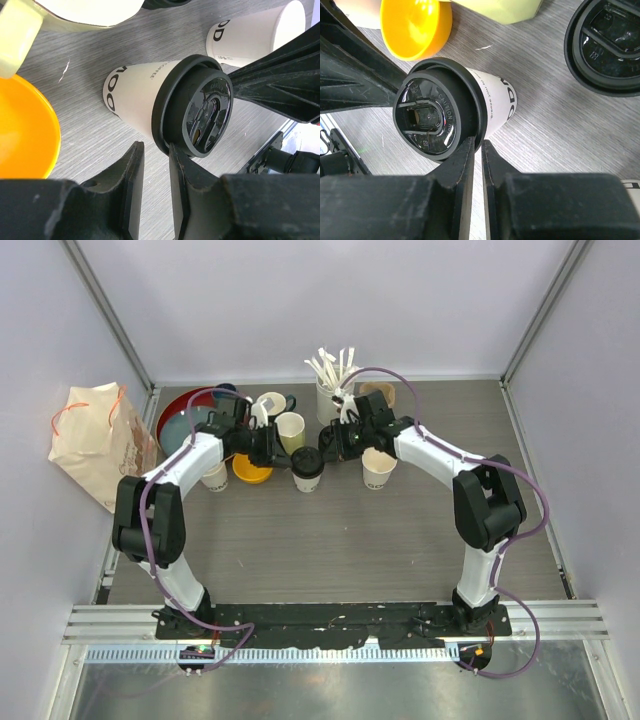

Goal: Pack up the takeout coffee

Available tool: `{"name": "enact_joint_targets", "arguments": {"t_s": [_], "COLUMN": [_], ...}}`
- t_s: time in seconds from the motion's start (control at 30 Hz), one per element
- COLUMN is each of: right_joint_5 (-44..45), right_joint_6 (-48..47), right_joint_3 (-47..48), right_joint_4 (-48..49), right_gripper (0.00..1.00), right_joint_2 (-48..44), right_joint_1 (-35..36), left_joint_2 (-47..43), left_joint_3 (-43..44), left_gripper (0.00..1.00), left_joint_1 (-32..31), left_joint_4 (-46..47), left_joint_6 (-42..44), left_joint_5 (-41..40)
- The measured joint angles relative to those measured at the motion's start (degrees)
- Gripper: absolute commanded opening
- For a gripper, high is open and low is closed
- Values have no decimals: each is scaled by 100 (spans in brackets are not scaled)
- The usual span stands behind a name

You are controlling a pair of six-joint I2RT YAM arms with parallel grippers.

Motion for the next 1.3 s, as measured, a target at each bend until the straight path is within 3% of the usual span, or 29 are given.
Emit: {"name": "enact_joint_targets", "arguments": {"t_s": [0.37, 0.67, 0.73, 0.8, 0.83, 1.0, 1.3], "right_joint_5": [50, 133, 162, 157, 142, -92, -1537], "right_joint_6": [-81, -146, -205, -330, -400, -1633, -5160], "right_joint_3": [417, 723, 782, 861, 896, 1008, 1480], "right_joint_4": [-627, -855, -916, -984, -1010, -1073, -1733], "right_gripper": [25, 39, 45, 76, 85, 88, 91], "right_joint_2": [125, 151, 153, 153, 153, 70, -37], "right_joint_1": [37, 44, 46, 46, 48, 138, 308], "left_joint_2": [0, 94, 94, 94, 94, 94, 94], "left_joint_3": [273, 463, 514, 553, 566, 634, 636], "left_gripper": [33, 36, 36, 38, 39, 44, 45], "left_joint_1": [-2, 9, 9, 9, 7, 9, 22], "left_joint_4": [-221, -380, -420, -433, -437, -514, -595], "left_joint_6": [260, 284, 295, 310, 319, 415, 442], "left_joint_5": [-83, -144, -170, -203, -216, -293, -385]}}
